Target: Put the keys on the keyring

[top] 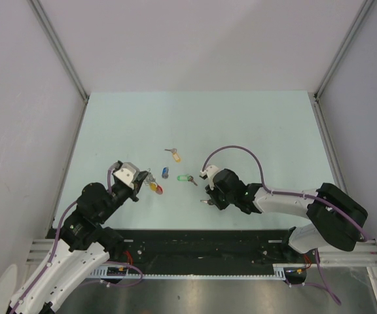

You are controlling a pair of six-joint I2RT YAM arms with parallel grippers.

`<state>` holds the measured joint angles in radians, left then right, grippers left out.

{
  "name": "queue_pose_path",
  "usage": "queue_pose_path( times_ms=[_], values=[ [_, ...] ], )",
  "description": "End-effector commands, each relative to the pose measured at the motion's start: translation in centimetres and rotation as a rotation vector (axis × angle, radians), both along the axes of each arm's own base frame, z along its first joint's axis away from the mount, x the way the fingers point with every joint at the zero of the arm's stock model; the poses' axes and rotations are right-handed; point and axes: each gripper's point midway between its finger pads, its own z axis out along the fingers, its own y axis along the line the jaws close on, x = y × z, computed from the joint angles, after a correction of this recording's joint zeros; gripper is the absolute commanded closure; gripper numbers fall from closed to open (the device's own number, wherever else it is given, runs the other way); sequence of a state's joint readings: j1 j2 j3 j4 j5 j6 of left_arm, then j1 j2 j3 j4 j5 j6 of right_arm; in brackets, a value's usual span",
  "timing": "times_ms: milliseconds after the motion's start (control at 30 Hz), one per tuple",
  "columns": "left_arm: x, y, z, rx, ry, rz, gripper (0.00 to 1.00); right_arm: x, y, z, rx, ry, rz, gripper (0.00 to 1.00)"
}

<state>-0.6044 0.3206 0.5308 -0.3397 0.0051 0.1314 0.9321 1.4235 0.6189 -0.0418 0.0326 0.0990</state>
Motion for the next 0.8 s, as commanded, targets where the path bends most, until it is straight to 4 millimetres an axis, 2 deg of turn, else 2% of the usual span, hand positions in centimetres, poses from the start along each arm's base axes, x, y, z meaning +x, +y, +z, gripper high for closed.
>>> queue_pose_path(
  times_ms=[0, 467, 600, 767],
  values=[
    [0.2, -0.3, 1.2, -0.035, -0.027, -0.009, 1.00, 0.1, 0.2, -0.2, 0.008, 0.000, 0.007, 0.82],
    [0.1, -0.4, 1.2, -0.037, -0.029, -0.018, 1.00, 0.2, -0.4, 0.1, 0.019, -0.009, -0.036, 0.85],
    [0.0, -0.5, 1.2, -0.036, -0.028, -0.023, 1.00, 0.2, -0.4, 0.4, 0.027, -0.013, -0.036, 0.90],
    [-0.2, -1.0, 1.3, -0.041, -0.028, -0.050, 0.99, 0.2, -0.3, 2.1, 0.056, -0.048, -0.021, 0.99]
  ],
)
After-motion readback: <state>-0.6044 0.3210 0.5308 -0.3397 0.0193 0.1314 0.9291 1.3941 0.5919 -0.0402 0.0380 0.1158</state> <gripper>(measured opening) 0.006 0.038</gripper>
